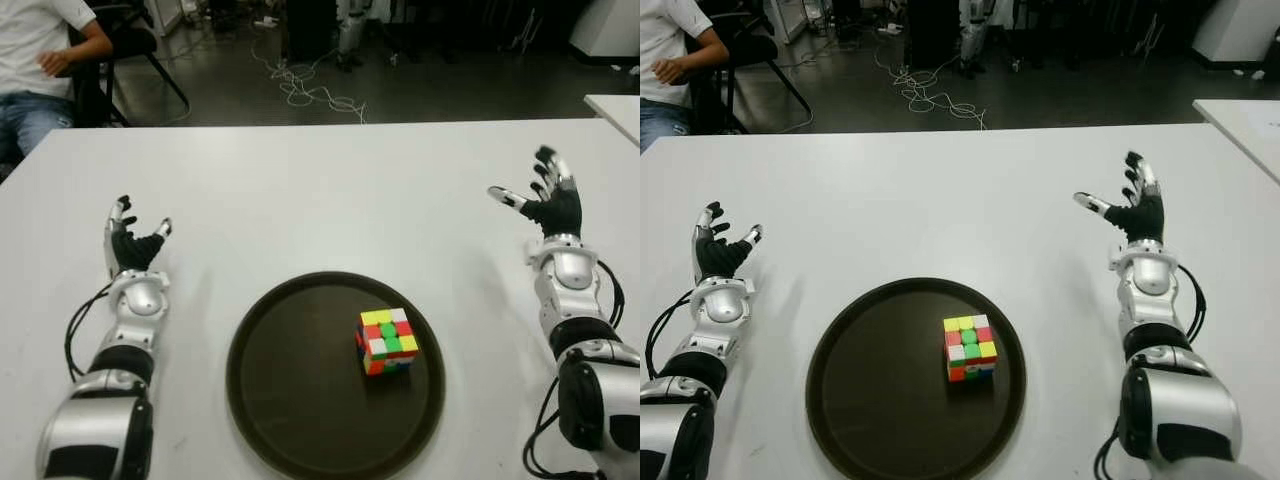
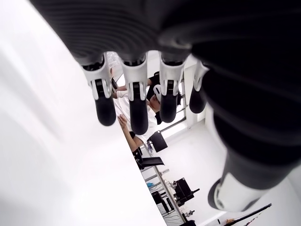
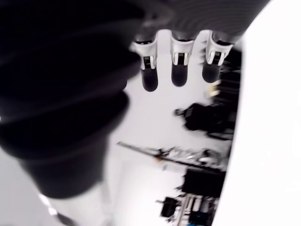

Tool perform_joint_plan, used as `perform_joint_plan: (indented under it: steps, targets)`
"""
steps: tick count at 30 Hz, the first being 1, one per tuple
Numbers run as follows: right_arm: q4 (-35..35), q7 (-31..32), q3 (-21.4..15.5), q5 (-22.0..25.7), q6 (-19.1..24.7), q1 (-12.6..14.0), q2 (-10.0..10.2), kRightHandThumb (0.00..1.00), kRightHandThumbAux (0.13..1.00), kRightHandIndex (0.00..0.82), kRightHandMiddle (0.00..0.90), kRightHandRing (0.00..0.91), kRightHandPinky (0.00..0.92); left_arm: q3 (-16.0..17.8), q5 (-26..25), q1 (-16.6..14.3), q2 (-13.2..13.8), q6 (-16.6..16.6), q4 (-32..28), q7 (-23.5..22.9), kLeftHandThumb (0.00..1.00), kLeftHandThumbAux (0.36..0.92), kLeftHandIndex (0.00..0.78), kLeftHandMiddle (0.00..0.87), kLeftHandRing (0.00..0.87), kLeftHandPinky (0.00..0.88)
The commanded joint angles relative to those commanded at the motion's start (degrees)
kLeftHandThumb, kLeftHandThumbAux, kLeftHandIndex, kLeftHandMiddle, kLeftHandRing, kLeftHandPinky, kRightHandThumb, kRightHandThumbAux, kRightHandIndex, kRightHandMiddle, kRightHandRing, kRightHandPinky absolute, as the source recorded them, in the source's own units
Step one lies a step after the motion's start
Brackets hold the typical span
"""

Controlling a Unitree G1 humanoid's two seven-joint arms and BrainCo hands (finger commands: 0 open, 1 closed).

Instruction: Pick up the Rubik's Cube and put it in the plate

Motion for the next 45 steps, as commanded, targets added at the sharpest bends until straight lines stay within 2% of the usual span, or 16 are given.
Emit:
perform_joint_plan:
  steps: [7,16,23,30,35,40,45]
  targets:
    - [0.2,0.8,-0.6,0.4,1.0,-0.5,0.1,0.000,0.723,0.000,0.000,0.000,0.000,0.2,-0.5,0.4,0.0,-0.8,-0.1,-0.6,0.462,0.742,0.113,0.169,0.181,0.208]
    - [0.7,0.7,0.5,-1.1,1.6,-0.6,-0.1,0.000,0.678,0.000,0.000,0.000,0.000,0.8,-1.6,0.5,0.1,-0.7,-0.2,-1.8,0.433,0.736,0.109,0.170,0.190,0.226]
    - [0.6,-0.5,2.3,-3.0,1.5,-0.7,0.2,0.000,0.690,0.000,0.000,0.000,0.000,0.7,-1.6,0.3,0.1,-0.6,-0.2,-2.2,0.404,0.746,0.114,0.186,0.217,0.283]
    - [0.6,-1.2,2.9,-3.7,1.7,-0.8,0.3,0.000,0.738,0.000,0.000,0.000,0.000,0.7,-1.6,0.1,0.1,-0.4,-0.1,-2.0,0.350,0.749,0.109,0.178,0.203,0.253]
    - [0.1,-2.7,3.4,-4.2,1.1,-0.5,0.9,0.000,0.767,0.000,0.000,0.000,0.000,0.8,-1.7,-0.1,0.2,-0.4,0.0,-2.2,0.376,0.752,0.108,0.165,0.188,0.229]
    - [-0.3,-4.1,4.1,-4.9,0.6,0.0,1.2,0.000,0.781,0.001,0.000,0.000,0.000,1.0,-1.9,-0.2,0.3,-0.6,0.3,-2.4,0.423,0.746,0.113,0.164,0.189,0.259]
    - [-0.4,-5.2,4.3,-5.4,0.2,0.2,1.4,0.000,0.783,0.000,0.000,0.000,0.000,0.9,-2.0,-0.2,0.4,-0.6,0.3,-2.4,0.417,0.748,0.109,0.173,0.192,0.247]
